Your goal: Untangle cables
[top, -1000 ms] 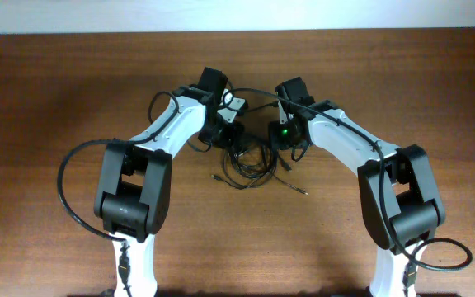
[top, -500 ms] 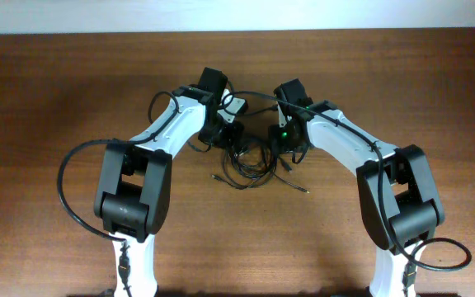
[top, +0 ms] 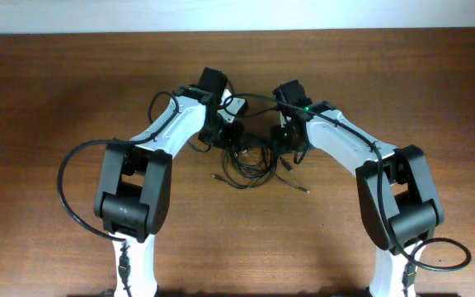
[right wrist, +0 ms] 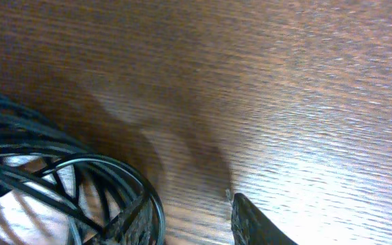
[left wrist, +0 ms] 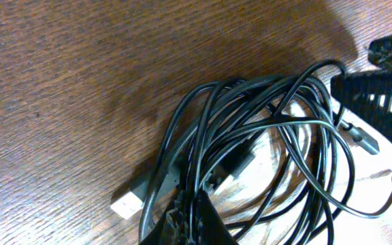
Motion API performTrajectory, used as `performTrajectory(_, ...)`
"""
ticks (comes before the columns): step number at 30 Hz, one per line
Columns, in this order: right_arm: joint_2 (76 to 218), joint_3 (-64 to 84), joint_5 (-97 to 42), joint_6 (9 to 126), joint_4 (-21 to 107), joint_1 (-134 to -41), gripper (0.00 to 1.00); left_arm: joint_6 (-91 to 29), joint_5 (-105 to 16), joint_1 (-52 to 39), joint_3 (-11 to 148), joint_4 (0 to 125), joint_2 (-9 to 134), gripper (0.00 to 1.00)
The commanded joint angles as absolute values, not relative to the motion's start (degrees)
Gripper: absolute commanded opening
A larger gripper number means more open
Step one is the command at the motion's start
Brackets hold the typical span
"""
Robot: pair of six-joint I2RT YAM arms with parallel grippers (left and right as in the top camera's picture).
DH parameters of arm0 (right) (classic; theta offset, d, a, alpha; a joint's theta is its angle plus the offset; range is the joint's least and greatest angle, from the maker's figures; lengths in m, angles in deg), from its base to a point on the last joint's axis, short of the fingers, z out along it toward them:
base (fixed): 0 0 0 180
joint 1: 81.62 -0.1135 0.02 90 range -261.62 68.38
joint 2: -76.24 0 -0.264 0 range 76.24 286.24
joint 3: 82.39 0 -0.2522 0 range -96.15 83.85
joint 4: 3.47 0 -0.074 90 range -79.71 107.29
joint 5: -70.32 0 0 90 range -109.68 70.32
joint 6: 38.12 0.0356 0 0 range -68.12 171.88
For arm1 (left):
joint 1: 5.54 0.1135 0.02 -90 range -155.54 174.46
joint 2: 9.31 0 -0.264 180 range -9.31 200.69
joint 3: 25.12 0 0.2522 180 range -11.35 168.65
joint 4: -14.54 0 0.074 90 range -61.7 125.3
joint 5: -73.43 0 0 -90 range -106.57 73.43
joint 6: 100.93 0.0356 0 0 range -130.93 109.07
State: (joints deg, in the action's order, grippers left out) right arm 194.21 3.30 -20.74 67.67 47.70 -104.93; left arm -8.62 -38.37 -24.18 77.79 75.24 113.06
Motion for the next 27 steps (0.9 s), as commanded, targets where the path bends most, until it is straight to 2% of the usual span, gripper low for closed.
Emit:
performTrajectory(1, 195.0, 4.9, -14.7, 67.2, 47.9, -105.2, 0.38, -9.0, -37.6, -23.9, 78.5, 75.1, 112.3, 0.04)
performTrajectory(6, 195.0, 11.0, -8.5, 69.2, 48.0, -102.9, 0.38, -10.3, -37.7, -21.0, 78.5, 76.2, 112.3, 0.05)
performTrajectory(9, 195.0, 13.7, -8.7, 72.4, 48.3, -97.9, 0.38, -11.8, -37.7, -19.0, 78.5, 76.9, 112.3, 0.05)
performTrajectory(11, 195.0, 15.0, -8.9, 72.3, 49.2, -93.5, 0.34, -13.1, -37.8, -17.6, 78.5, 77.0, 112.3, 0.05)
performTrajectory(14, 195.0, 16.6, -9.2, 72.4, 51.0, -86.6, 0.33, -18.6, -37.8, -14.7, 78.5, 77.6, 112.3, 0.01)
performTrajectory(20, 195.0, 16.9, -10.4, 74.9, 53.1, -78.0, 0.34, -19.9, -37.7, -11.1, 78.5, 79.4, 112.3, 0.0)
performTrajectory(25, 195.0, 16.9, -11.9, 74.9, 53.4, -72.0, 0.33, -32.2, -38.0, -4.1, 76.5, 80.5, 112.3, 0.0)
performTrajectory(27, 195.0, 16.9, -14.2, 74.9, 53.4, -71.1, 0.34, -32.6, -39.3, -3.3, 75.9, 80.4, 112.3, 0.0)
